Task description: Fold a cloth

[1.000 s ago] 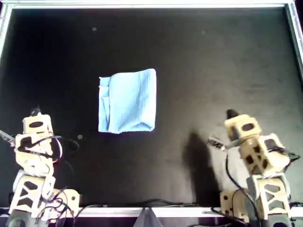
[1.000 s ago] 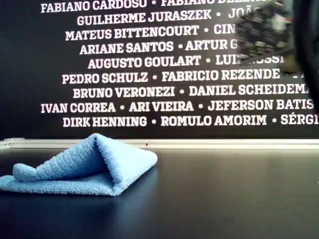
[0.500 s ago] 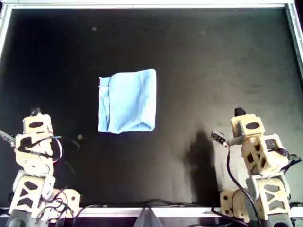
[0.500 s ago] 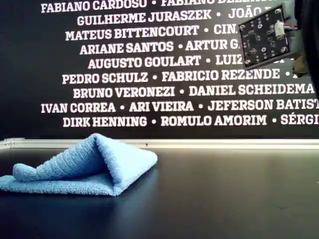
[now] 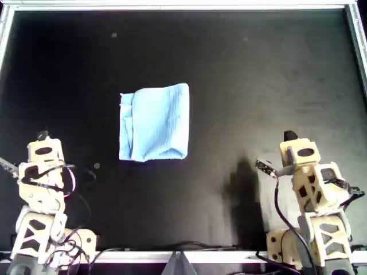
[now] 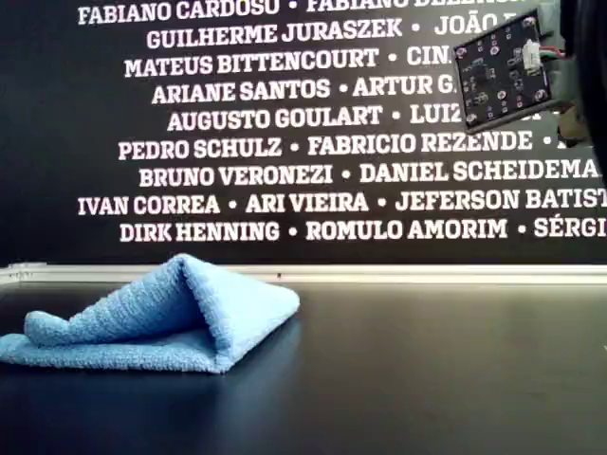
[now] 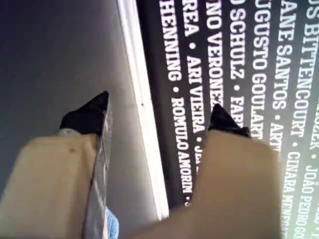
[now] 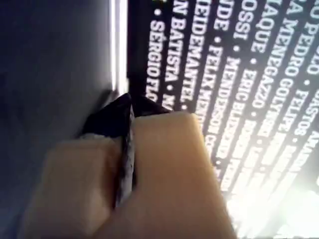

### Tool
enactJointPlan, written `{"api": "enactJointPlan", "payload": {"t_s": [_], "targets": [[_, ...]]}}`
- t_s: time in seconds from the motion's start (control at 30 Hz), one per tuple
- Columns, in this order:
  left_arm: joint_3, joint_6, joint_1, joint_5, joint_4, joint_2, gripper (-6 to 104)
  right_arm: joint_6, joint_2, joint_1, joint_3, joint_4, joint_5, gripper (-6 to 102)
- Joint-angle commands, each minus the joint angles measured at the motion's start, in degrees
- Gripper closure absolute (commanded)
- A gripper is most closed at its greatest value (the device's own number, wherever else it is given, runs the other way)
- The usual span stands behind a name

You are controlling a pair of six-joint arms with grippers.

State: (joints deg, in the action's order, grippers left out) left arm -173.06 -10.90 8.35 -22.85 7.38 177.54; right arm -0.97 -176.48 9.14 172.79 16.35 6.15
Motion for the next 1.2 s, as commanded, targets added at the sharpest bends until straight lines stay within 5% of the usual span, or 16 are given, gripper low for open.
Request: {"api": "enactJointPlan", "payload": {"t_s": [0.0,1.0,1.17], "targets": [[0.8,0.4,-0.9,0.0,0.0,0.2,28,0.35,-1.3,-0.1,0.8,-2.1,0.1,93],[0.8,0.4,-0.9,0.0,0.0,0.2,28,0.53,-1.6,-0.1,0.8,0.9,-0.9,93],[0.8,0.4,-0.9,0.0,0.0,0.2,28,3.96,-1.8,0.0,0.8,8.1,-0.9,93]]}}
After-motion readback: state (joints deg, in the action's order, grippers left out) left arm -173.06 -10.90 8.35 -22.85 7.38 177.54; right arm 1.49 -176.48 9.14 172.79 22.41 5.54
